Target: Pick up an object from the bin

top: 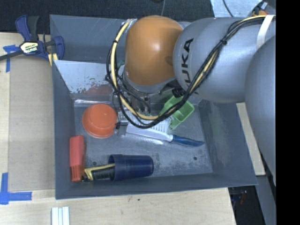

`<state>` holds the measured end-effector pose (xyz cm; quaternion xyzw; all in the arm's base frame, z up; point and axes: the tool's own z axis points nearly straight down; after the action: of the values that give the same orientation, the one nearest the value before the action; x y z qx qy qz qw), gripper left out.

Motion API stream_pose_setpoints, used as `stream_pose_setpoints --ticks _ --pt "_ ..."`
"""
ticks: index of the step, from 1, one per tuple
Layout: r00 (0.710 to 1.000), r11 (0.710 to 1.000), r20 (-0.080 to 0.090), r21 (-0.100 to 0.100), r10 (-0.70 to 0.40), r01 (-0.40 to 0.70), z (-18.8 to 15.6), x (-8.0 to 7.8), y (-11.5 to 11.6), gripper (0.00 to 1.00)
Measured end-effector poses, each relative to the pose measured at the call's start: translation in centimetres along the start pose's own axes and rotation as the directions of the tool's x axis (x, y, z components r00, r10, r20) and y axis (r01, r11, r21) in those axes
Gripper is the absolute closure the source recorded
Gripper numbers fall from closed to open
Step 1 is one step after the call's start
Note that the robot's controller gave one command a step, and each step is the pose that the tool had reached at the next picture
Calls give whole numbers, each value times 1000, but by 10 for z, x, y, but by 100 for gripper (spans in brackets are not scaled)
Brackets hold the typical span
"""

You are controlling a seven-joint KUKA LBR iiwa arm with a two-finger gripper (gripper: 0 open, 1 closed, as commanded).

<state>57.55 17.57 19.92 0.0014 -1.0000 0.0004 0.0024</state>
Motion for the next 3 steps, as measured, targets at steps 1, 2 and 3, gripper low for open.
stream_pose_setpoints --ticks 1,2,3 --pt "1000 1000 8 -2 4 -4 -4 -2 -1 0" --pt "975 975 28 1 -220 220 103 60 -48 0" --pt "978 978 21 1 -208 208 88 51 -39 0"
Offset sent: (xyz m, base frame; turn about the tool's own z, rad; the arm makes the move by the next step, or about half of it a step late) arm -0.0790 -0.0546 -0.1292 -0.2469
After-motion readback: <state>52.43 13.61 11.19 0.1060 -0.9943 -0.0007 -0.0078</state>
